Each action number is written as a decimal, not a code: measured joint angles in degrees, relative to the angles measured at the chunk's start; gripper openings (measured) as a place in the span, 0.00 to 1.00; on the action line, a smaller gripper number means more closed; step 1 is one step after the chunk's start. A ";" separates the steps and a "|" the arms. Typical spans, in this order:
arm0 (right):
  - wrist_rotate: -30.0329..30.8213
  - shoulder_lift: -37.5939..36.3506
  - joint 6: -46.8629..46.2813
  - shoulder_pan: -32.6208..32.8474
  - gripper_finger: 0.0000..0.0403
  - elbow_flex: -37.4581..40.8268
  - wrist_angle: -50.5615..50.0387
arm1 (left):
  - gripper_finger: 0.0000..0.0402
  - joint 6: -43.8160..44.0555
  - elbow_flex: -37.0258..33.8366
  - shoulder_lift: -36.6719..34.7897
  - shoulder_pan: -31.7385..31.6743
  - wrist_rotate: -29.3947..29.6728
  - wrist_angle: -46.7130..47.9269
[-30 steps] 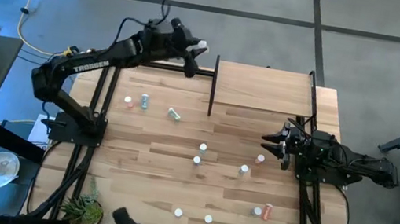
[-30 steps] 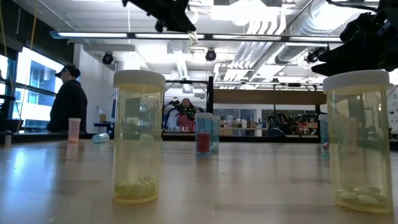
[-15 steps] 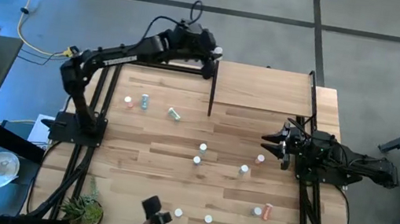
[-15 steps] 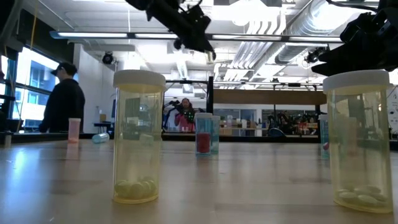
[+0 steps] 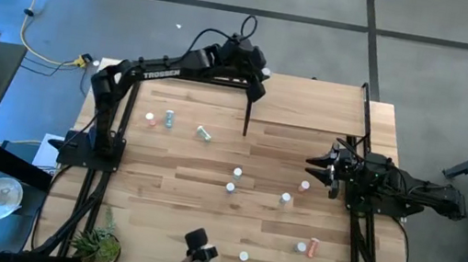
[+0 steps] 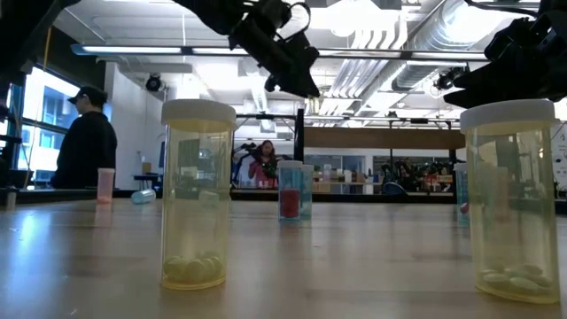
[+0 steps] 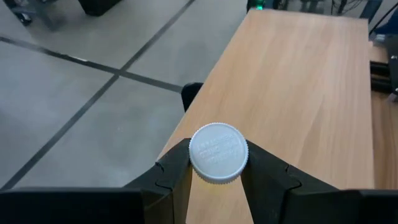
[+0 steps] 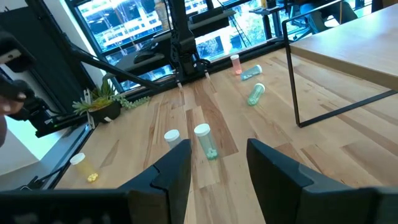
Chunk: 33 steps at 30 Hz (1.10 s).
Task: Pick and place medicine bottles onto shelf by color
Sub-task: Put the top left yellow pill bottle on the shelf
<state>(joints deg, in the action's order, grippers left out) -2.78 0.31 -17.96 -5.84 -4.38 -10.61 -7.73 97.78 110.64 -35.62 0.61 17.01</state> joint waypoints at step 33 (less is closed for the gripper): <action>0.00 0.00 0.00 0.00 0.36 -0.01 0.00 | 0.28 2.86 -0.61 3.70 -0.73 -1.45 1.62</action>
<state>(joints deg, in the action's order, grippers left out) -2.79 0.31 -17.96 -5.84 -4.39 -10.61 -4.87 97.17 114.34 -36.35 -0.84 18.63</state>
